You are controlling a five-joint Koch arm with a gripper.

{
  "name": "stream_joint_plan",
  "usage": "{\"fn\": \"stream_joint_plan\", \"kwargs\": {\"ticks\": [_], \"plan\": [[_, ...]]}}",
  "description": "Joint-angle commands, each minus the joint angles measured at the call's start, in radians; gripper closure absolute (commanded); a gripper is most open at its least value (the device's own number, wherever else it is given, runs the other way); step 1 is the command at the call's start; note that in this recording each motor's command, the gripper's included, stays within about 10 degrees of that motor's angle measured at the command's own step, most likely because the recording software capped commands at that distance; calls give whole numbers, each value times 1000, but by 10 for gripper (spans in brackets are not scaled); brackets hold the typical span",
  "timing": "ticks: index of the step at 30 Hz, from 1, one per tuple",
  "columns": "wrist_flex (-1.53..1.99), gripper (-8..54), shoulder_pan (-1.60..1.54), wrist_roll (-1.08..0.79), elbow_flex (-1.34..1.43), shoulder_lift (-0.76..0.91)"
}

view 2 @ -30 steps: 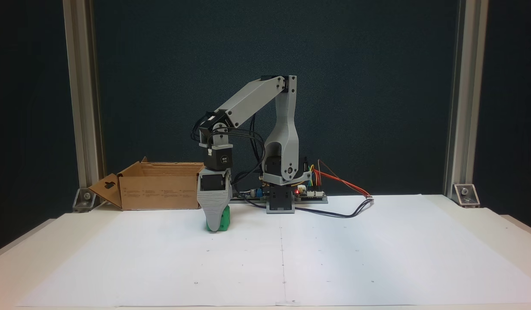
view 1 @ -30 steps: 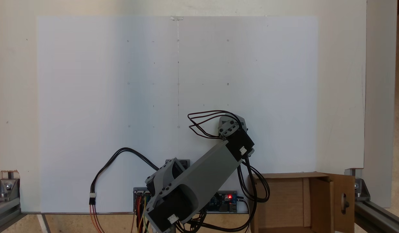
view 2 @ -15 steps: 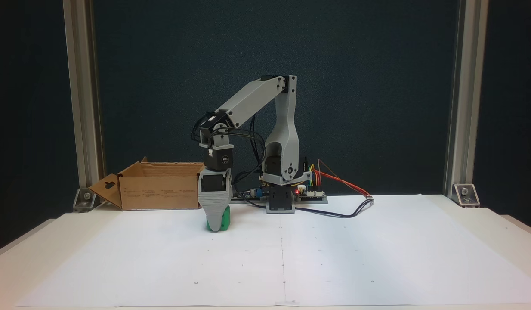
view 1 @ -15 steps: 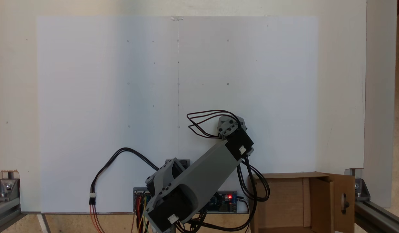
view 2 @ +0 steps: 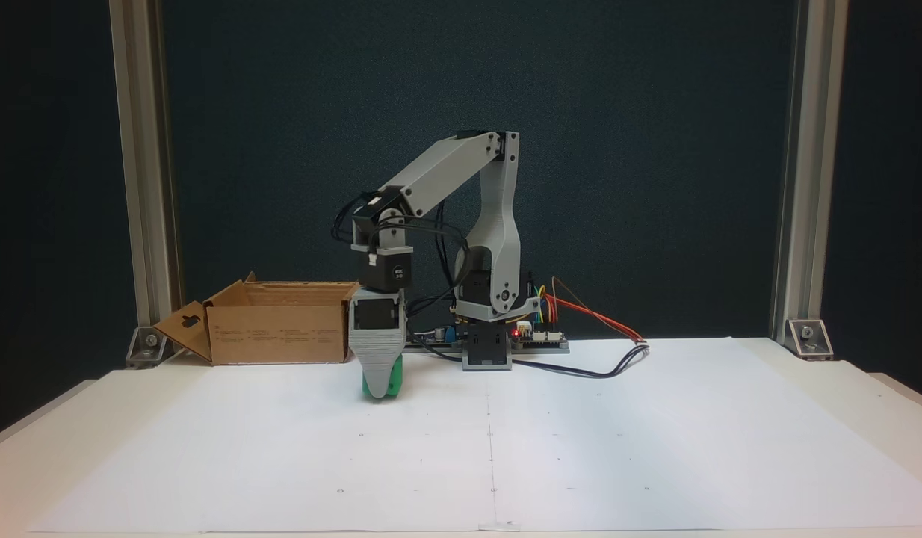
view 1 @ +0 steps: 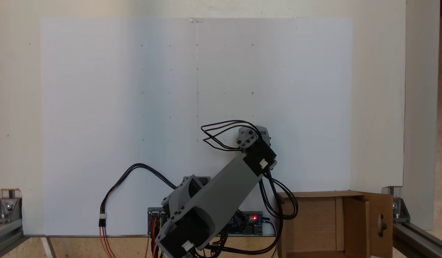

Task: Grasp a green dice and put it in the bin.

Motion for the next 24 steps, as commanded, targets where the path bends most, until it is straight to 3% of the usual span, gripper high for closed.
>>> {"fn": "stream_joint_plan", "kwargs": {"ticks": [1, 6, 13, 21, 24], "plan": [[18, 336, -26, 121, -20, 54], [251, 336, -112, 258, -160, 130], [637, 336, -222, 440, -565, 150], [667, 336, -241, 468, -735, 149], [644, 336, -91, 468, -813, 141]]}}
